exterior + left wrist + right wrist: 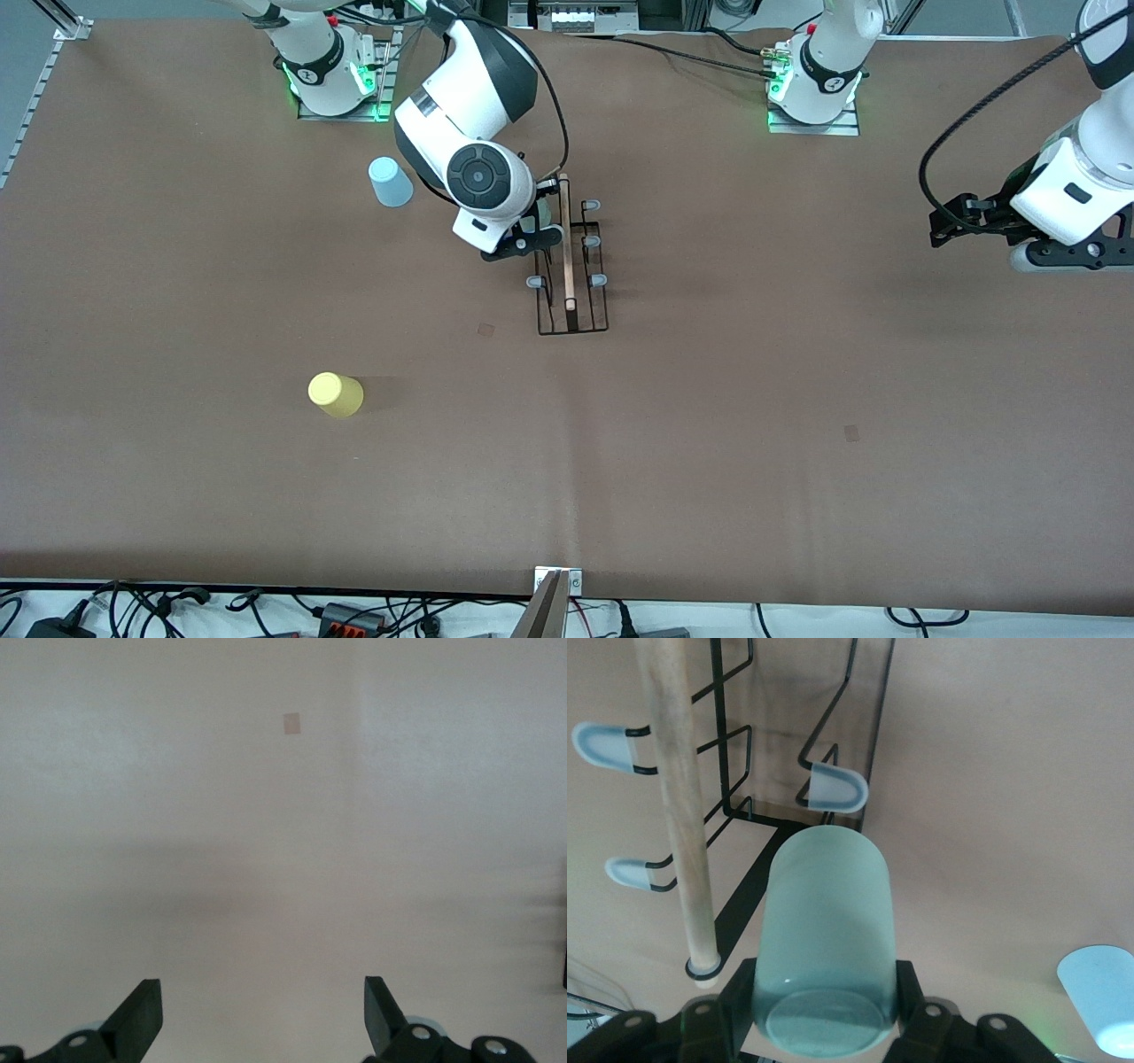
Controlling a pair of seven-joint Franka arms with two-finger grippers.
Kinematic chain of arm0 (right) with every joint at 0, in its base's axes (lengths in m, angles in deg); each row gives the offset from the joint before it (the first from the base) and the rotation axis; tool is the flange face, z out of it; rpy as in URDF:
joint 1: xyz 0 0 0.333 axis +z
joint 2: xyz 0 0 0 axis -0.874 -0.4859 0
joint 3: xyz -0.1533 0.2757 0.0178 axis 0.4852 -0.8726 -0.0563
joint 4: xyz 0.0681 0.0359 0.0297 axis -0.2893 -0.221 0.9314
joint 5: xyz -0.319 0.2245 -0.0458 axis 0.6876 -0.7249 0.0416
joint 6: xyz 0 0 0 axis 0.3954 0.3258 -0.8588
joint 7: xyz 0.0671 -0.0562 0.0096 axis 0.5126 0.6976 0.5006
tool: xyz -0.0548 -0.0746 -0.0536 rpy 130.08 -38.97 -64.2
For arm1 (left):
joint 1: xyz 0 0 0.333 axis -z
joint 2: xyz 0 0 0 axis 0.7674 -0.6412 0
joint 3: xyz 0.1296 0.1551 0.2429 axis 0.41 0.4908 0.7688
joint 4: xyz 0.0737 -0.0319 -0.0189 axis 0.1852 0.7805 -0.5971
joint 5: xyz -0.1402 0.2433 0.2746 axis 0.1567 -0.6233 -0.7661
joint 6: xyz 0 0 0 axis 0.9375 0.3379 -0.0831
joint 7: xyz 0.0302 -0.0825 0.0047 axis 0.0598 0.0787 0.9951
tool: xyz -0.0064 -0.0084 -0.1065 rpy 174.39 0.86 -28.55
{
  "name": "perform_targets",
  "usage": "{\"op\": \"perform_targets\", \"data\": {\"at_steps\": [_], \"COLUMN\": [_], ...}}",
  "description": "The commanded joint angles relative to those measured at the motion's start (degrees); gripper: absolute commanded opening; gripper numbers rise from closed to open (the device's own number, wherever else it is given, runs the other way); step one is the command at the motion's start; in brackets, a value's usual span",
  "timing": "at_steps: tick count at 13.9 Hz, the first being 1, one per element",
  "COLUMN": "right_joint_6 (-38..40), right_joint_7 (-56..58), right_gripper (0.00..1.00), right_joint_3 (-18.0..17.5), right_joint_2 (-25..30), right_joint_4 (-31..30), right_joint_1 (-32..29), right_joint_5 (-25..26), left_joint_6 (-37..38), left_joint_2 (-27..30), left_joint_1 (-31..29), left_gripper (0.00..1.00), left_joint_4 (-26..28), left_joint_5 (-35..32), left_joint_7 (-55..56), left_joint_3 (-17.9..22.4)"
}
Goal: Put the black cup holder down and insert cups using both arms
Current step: 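Carry the teal cup to the rack and set it on a hook, then move the right gripper to the yellow cup and grasp it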
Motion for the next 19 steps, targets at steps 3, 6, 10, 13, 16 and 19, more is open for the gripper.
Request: {"op": "perform_targets", "data": {"at_steps": [3,6,10,13,16,19], "right_joint_6": [-1.5,-1.7,-0.7,3.0,-0.1,-10.0], "right_joint_7": [-0.9,-2.9,-4.7,-6.1,-6.1,-4.6], "right_gripper": [0.25,1.0,1.0,1.0,1.0,1.0], "right_joint_3": [0.1,0.2,0.9,4.8,12.4,16.0], "right_joint_2": [-1.4,-2.5,-1.8,-0.1,-1.9,-5.5], "right_joint_4": [0.9,0.9,3.8,7.9,9.4,10.0], "right_joint_1": [1.1,1.0,-0.7,-4.3,-6.9,-11.6], "right_joint_5": [0.5,0.6,0.6,2.3,7.9,10.4], "left_joint_6": [-0.2,0.3,0.3,0.3,0.5,0.3], "left_joint_2": [-0.3,-0.3,-0.5,-0.5,-0.5,-0.5], "left_joint_1": [-1.4,-1.7,-1.8,-1.8,-1.8,-1.8], "left_gripper": [1.0,1.0,1.0,1.0,1.0,1.0], "left_joint_4": [-1.3,-1.3,-1.6,-1.6,-1.5,-1.6], "left_joint_5": [1.4,1.4,1.4,1.4,1.4,1.4], "left_joint_7": [2.9,2.2,2.2,2.2,2.2,2.2], "left_joint_3": [-1.4,-1.4,-1.4,-1.4,-1.4,-1.4]}}
